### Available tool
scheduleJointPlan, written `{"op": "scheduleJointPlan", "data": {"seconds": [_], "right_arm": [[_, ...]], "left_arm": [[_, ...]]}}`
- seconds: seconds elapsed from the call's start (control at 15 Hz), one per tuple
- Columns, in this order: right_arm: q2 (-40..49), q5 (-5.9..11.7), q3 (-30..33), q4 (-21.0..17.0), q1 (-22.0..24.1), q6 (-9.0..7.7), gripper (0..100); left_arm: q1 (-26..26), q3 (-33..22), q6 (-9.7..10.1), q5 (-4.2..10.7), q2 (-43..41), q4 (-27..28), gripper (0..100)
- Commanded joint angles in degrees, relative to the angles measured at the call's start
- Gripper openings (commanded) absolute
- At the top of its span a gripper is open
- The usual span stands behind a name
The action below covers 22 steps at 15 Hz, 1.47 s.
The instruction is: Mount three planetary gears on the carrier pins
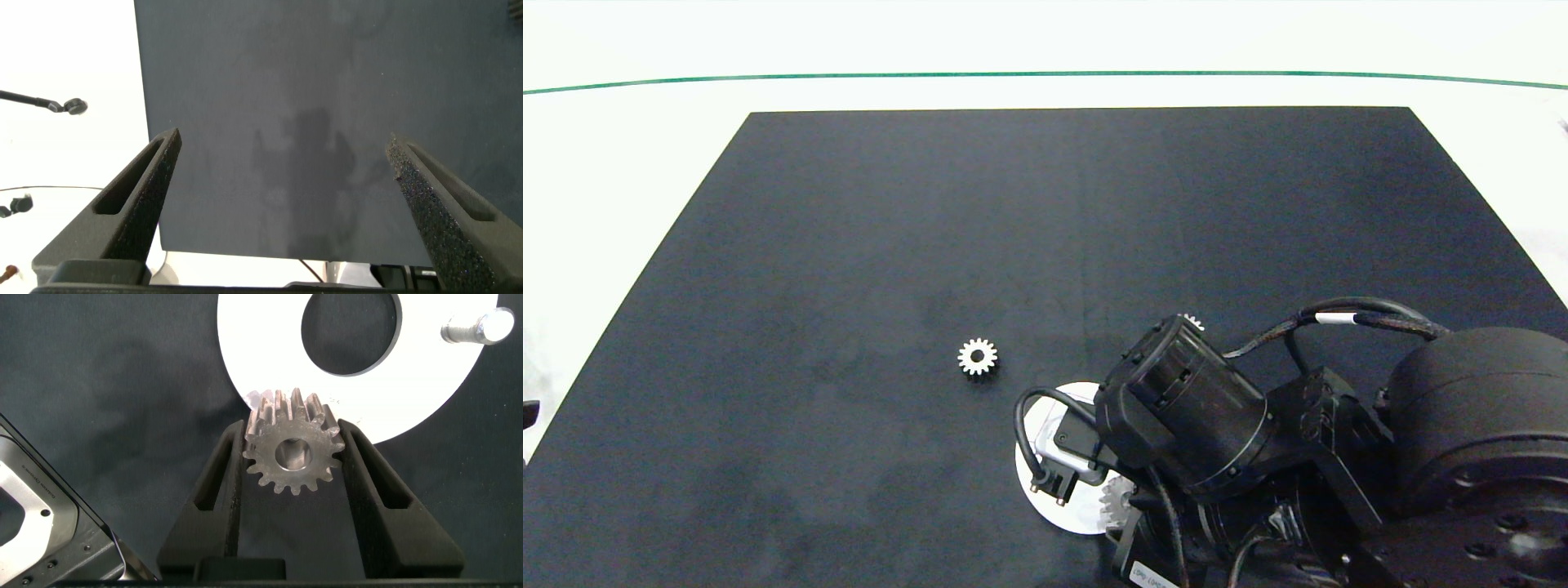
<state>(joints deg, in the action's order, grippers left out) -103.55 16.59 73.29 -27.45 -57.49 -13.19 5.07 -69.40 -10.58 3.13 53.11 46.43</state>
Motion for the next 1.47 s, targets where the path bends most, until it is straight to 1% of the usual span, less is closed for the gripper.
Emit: {"op": "scheduleJointPlan", "data": {"seconds": [0.07,1.47], "right_arm": [[0.0,0.11,-0.1,-0.2,0.0,-0.08,25],[-0.2,0.28,0.0,-0.2,0.4,-0.08,25]], "left_arm": [[0.0,0.0,-0.05,0.03,0.0,0.2,100],[0.0,0.0,-0.05,0.03,0.0,0.2,100]]}}
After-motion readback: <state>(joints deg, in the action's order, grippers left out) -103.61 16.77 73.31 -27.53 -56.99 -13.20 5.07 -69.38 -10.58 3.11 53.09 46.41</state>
